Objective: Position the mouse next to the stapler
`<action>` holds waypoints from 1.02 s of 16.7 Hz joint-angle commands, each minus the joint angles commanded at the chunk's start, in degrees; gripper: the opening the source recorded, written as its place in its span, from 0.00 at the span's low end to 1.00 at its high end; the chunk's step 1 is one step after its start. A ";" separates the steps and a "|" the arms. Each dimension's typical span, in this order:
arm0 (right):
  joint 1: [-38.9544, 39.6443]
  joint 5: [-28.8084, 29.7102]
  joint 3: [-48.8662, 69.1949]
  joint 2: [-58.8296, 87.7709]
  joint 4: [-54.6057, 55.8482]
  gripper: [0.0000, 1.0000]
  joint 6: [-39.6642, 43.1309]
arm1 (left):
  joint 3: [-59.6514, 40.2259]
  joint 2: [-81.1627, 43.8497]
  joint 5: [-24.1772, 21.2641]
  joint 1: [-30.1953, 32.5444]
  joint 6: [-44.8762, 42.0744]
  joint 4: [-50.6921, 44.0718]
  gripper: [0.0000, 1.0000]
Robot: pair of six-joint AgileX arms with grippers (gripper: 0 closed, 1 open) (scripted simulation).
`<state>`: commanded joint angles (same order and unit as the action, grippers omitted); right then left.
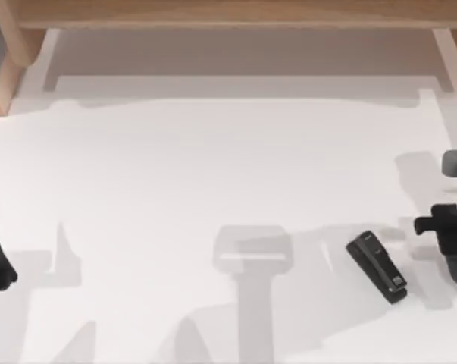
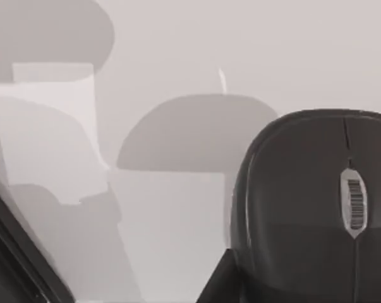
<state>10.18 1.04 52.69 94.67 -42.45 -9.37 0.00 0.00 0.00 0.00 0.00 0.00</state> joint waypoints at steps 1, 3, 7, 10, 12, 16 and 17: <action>0.00 0.00 0.00 0.00 0.00 0.00 0.00 | 0.00 0.00 0.00 0.00 0.00 0.00 1.00; 0.00 0.00 0.00 0.00 0.00 0.00 0.00 | 0.00 0.00 0.00 0.00 0.00 0.00 1.00; 0.00 0.00 0.00 0.00 0.00 0.23 0.00 | 0.00 0.00 0.00 0.00 0.00 0.00 1.00; 0.00 0.00 0.00 0.00 0.00 0.45 0.00 | 0.00 0.00 0.00 0.00 0.00 0.00 1.00; 0.00 0.00 0.00 0.00 0.00 0.60 0.00 | 0.00 0.00 0.00 0.00 0.00 0.00 1.00; 0.00 0.00 0.00 0.00 0.00 0.90 0.00 | 0.00 0.00 0.00 0.00 0.00 0.00 1.00; 0.00 0.00 0.00 0.00 0.00 0.98 0.00 | 0.00 0.00 0.00 0.00 0.00 0.00 1.00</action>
<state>10.18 1.04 52.69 94.67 -42.45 -9.37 0.00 0.00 0.00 0.00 0.00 0.00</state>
